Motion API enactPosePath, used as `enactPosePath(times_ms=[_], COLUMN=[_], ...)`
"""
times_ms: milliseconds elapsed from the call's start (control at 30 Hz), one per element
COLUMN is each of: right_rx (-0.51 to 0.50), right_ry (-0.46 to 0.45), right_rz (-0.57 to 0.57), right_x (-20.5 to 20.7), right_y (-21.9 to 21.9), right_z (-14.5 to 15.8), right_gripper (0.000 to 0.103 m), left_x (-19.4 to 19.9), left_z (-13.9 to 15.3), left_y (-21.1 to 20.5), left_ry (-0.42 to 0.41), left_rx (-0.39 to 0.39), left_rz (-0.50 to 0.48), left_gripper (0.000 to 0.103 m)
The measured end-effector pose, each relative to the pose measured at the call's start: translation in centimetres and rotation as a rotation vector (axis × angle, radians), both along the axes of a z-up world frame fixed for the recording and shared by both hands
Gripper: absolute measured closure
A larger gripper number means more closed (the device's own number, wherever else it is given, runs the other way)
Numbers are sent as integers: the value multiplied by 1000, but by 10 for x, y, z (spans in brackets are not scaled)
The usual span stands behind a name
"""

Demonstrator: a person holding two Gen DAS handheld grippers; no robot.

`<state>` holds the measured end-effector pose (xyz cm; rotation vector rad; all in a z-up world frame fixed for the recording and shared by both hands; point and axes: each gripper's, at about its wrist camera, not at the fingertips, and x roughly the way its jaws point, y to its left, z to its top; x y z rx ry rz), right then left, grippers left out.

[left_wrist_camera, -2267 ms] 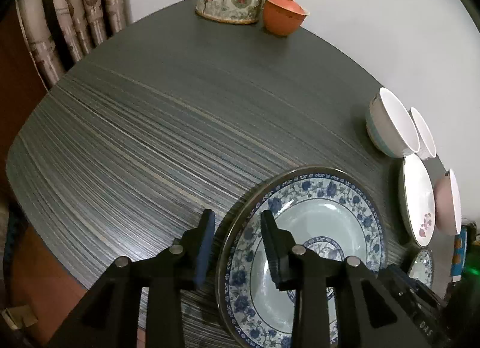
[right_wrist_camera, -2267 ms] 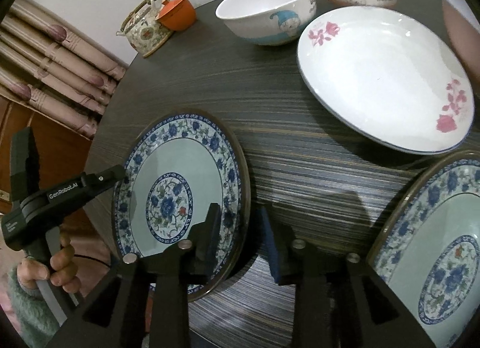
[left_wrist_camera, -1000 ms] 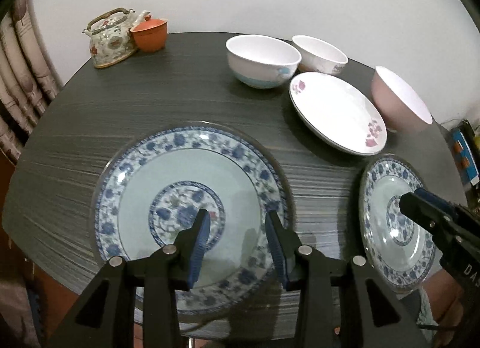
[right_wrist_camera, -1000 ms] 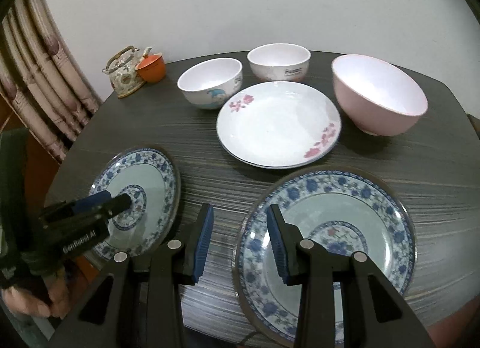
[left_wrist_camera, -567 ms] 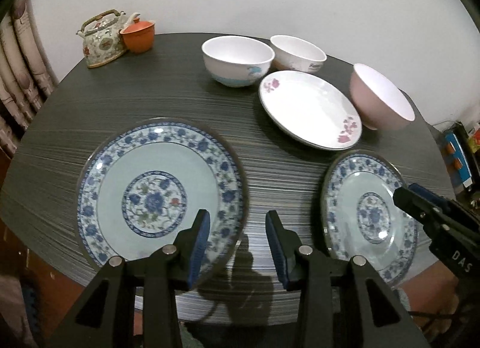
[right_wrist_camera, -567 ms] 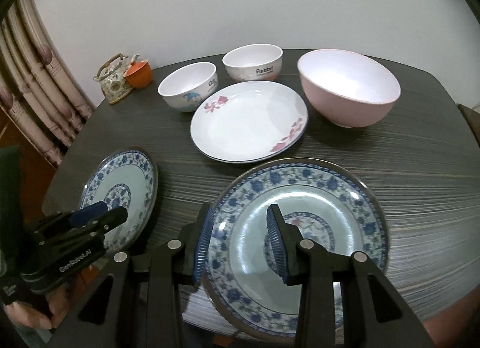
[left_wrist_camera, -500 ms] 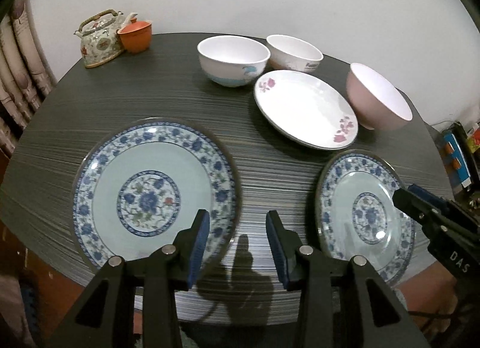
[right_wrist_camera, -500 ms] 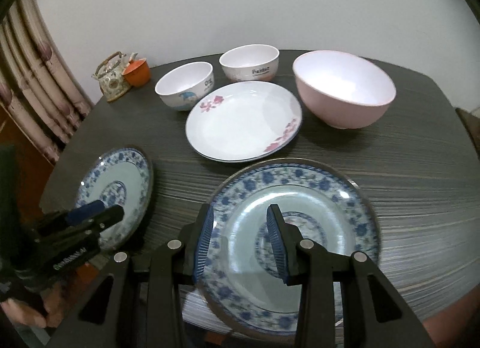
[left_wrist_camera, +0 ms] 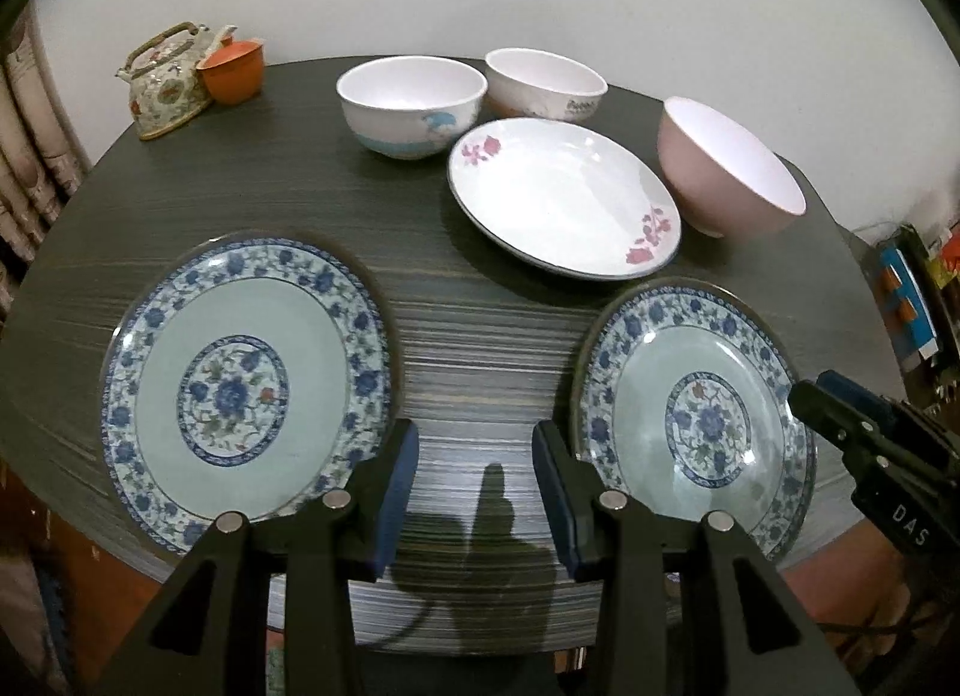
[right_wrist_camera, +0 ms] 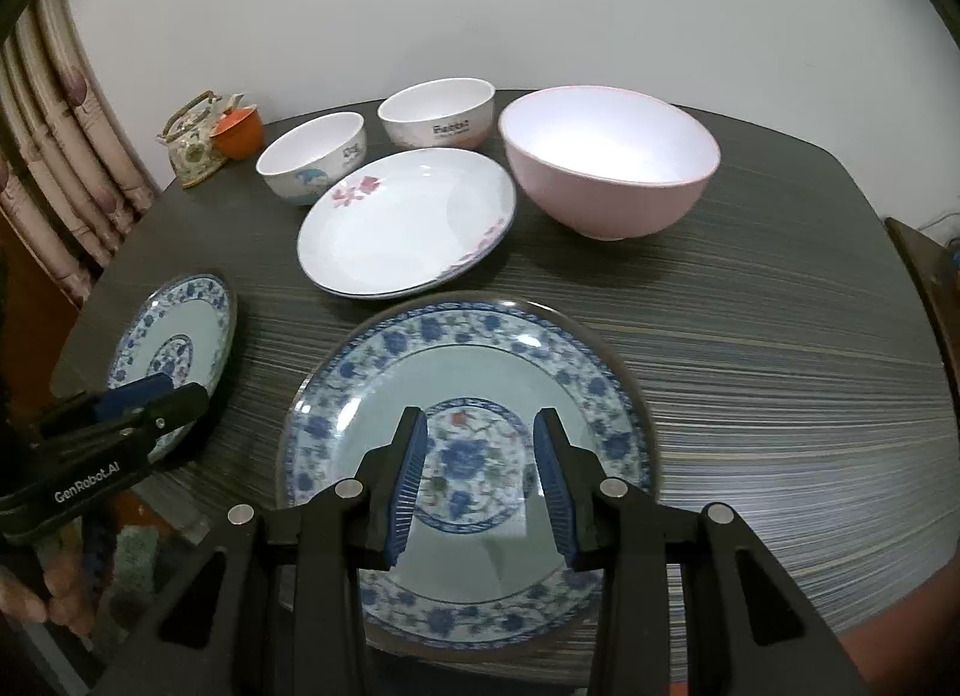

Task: Organize plates and bowls

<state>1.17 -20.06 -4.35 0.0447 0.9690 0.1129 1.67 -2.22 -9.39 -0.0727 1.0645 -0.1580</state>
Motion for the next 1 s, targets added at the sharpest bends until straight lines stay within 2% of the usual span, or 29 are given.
enactPosePath(times_ms=[233, 467, 633, 900, 1000], right_rx=[38, 123, 145, 328, 459], right_ry=[-5, 20, 27, 100, 159], right_rz=[-8, -28, -50, -102, -158], right_x=[-2, 4, 6, 15, 17], right_y=[-14, -36, -47, -88, -108], right_z=[-4, -5, -6, -18, -34], right_gripper=[68, 68, 65, 63, 63], left_x=[2, 11, 17, 28, 32], left_z=[-1, -11, -18, -26, -31], left_y=[-11, -14, -14, -13, -10], left_ry=[21, 93, 154, 218, 245], left_rx=[-49, -122, -187, -275, -296], left_rz=[-40, -68, -83, -87, -73], left_gripper=[63, 63, 63, 63, 63])
